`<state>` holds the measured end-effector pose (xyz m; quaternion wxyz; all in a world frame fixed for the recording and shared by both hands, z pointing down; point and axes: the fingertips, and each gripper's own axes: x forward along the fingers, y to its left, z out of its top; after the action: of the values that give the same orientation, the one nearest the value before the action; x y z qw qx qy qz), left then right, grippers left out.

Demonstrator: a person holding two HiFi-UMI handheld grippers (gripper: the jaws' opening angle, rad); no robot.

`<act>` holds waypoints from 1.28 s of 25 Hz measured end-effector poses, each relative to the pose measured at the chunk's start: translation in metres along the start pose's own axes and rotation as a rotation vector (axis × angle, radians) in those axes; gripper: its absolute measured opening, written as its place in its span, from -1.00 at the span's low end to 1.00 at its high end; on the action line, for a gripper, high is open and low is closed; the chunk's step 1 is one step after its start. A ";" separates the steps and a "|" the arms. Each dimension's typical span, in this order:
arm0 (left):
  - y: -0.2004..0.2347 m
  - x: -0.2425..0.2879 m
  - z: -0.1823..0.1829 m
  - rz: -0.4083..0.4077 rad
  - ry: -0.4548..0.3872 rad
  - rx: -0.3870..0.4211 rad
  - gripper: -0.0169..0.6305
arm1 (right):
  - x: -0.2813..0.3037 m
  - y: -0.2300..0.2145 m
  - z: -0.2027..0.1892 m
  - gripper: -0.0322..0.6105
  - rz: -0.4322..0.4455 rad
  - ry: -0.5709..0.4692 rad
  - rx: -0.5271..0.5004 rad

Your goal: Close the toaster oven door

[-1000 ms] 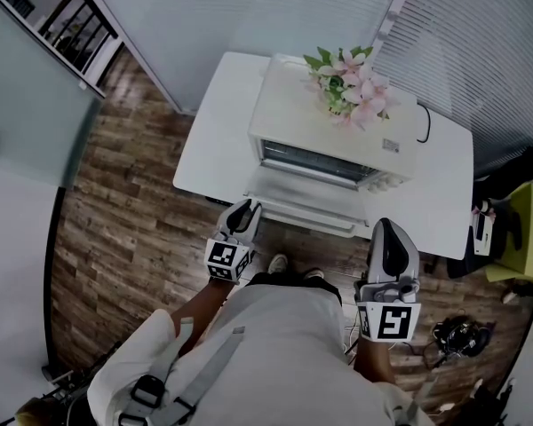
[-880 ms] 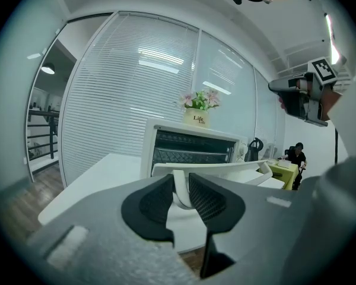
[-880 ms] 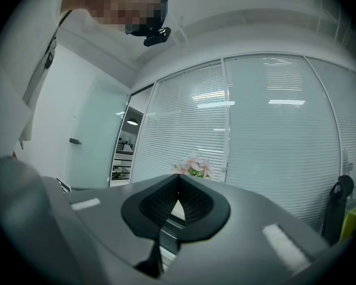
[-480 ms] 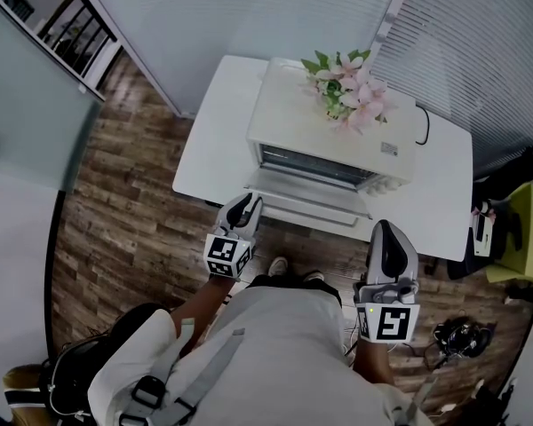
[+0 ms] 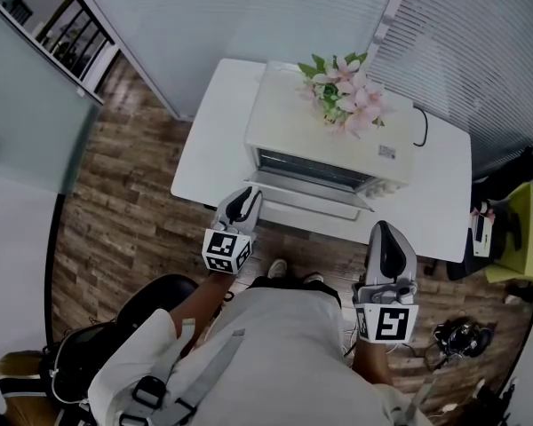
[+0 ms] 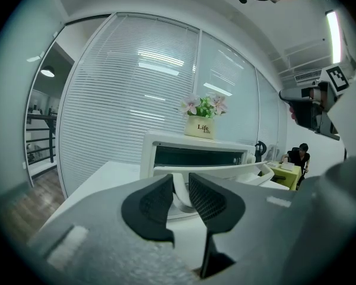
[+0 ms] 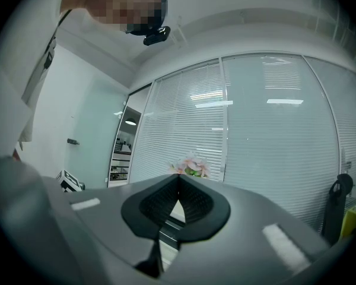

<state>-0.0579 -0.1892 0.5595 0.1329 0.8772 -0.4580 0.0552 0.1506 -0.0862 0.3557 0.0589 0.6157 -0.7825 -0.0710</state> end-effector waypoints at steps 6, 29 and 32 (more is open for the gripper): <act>0.002 0.008 0.010 0.002 -0.006 0.002 -0.66 | 0.002 -0.002 0.000 -0.88 -0.004 -0.002 0.004; 0.011 0.038 0.035 -0.008 -0.024 0.003 -0.66 | 0.007 0.000 0.000 -0.88 -0.002 0.006 -0.006; 0.012 0.041 0.038 -0.009 -0.028 0.008 -0.66 | 0.007 -0.001 0.000 -0.88 -0.007 0.005 -0.006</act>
<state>-0.0452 -0.2393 0.5341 0.1235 0.8804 -0.4557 0.0441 0.1501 -0.0929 0.3559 0.0622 0.6185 -0.7800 -0.0720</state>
